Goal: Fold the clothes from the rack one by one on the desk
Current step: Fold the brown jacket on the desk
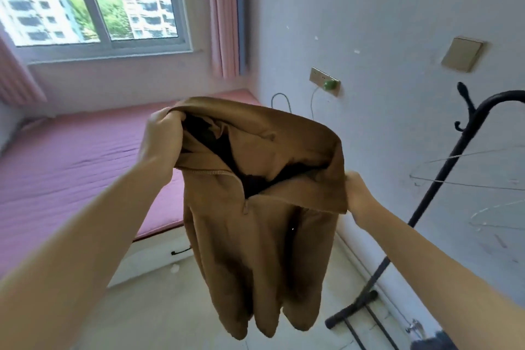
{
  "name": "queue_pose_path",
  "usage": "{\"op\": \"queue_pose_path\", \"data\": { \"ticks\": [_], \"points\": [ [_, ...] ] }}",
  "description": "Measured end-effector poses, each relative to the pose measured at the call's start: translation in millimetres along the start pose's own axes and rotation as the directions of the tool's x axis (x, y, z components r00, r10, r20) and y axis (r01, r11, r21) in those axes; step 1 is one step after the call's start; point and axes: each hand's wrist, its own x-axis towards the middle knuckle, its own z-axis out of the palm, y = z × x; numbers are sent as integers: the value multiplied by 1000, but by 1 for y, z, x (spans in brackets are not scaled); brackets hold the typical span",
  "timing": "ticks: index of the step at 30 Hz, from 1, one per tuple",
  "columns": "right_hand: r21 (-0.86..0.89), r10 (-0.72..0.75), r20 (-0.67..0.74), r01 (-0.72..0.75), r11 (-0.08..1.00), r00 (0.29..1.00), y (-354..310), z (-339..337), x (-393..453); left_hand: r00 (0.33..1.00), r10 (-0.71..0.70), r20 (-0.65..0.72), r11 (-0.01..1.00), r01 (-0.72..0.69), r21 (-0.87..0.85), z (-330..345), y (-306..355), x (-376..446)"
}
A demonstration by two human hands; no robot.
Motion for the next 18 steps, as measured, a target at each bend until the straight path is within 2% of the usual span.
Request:
{"op": "queue_pose_path", "data": {
  "ticks": [1, 4, 8, 10, 13, 16, 18],
  "points": [
    [22, -49, 58, 47, 999, 997, -11, 4, 4, 999, -16, -45, 1000, 17, 23, -11, -10, -6],
    [-123, -159, 231, 191, 974, 960, -35, 25, 12, 990, -23, -137, 993, 39, 113, -50, -34, -29],
    [-201, -169, 517, 311, 929, 839, -52, 59, 13, 968, -109, -227, 946, 171, 275, -100, -59, -73],
    [-185, -143, 650, 338, 923, 747, -60, 75, 5, 955, -193, -223, 897, 264, 355, -128, -74, -96],
    [-131, -124, 790, 363, 922, 600, -69, 100, -11, 910, -306, -280, 853, 393, 343, -165, -80, -139],
    [-89, -70, 887, 318, 944, 456, -79, 125, -24, 863, -464, -197, 790, 504, 348, -200, -80, -179],
    [-69, -37, 944, 305, 950, 329, -87, 151, -37, 819, -543, -184, 740, 571, 356, -233, -75, -211]
  ]
}}
